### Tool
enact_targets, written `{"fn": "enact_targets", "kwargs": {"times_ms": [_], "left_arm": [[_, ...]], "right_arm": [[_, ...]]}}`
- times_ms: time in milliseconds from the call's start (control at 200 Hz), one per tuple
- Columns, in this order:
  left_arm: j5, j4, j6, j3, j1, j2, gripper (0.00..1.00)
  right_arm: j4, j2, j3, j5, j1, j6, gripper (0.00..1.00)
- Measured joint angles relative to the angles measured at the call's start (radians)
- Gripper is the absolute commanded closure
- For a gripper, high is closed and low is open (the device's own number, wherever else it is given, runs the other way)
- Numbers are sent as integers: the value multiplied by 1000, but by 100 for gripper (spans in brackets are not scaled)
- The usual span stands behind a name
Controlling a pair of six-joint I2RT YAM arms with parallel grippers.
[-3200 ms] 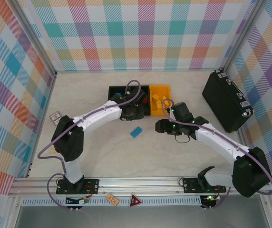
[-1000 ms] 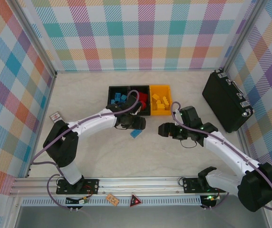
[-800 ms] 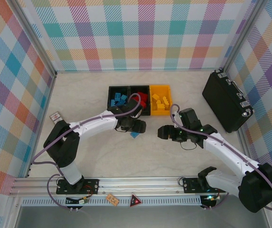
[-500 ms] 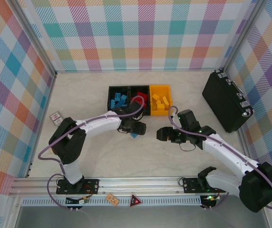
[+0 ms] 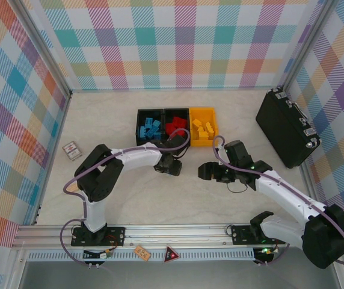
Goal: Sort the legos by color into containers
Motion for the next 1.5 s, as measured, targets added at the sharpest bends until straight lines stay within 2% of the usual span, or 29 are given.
{"fn": "enact_targets", "kwargs": {"times_ms": [150, 380, 680, 1100, 1500], "left_arm": [[-22, 0, 5, 18, -32, 5, 83], [-24, -1, -27, 11, -43, -18, 84], [-52, -63, -47, 15, -25, -202, 84], [-27, -159, -46, 150, 207, -225, 84], [-6, -196, -47, 394, 304, 5, 82]], "right_arm": [[8, 5, 0, 0, 0, 0, 30], [11, 6, 0, -1, 2, 0, 30], [12, 53, 23, -19, 6, 0, 30], [17, 191, 207, -22, 35, -1, 30], [35, 317, 345, -22, 47, -1, 30]]}}
